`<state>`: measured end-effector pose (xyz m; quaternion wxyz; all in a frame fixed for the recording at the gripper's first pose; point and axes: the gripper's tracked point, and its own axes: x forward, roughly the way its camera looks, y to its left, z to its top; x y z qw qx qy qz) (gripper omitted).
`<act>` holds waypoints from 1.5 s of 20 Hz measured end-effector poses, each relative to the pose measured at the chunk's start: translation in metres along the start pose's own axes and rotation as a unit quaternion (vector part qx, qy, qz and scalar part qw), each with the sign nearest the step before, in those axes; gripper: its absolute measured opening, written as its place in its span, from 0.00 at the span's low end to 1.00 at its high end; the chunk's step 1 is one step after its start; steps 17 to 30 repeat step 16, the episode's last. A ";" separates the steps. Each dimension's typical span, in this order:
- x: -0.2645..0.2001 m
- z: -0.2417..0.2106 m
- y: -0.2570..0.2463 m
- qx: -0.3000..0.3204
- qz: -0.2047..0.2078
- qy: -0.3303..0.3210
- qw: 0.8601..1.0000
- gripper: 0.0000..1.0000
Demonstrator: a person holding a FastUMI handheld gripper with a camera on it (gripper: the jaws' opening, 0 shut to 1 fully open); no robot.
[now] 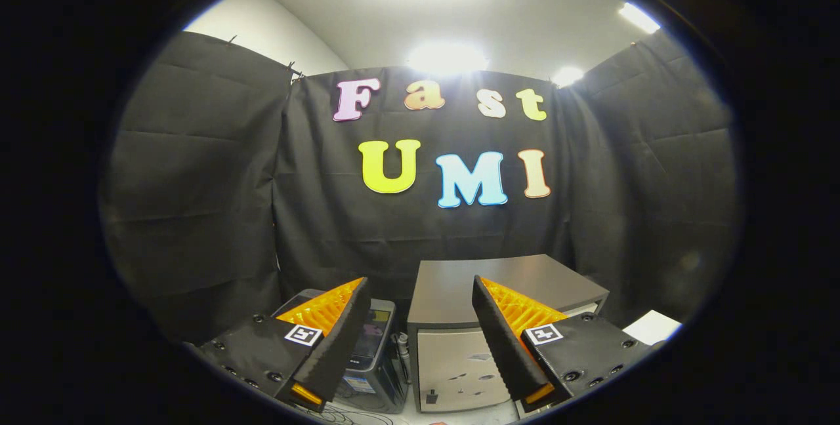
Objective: Put the clothes into the washing machine and then close the washing machine lid.
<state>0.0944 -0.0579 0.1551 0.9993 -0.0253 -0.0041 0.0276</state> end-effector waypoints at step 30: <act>-0.027 -0.007 -0.026 0.021 -0.019 0.001 1.000 0.97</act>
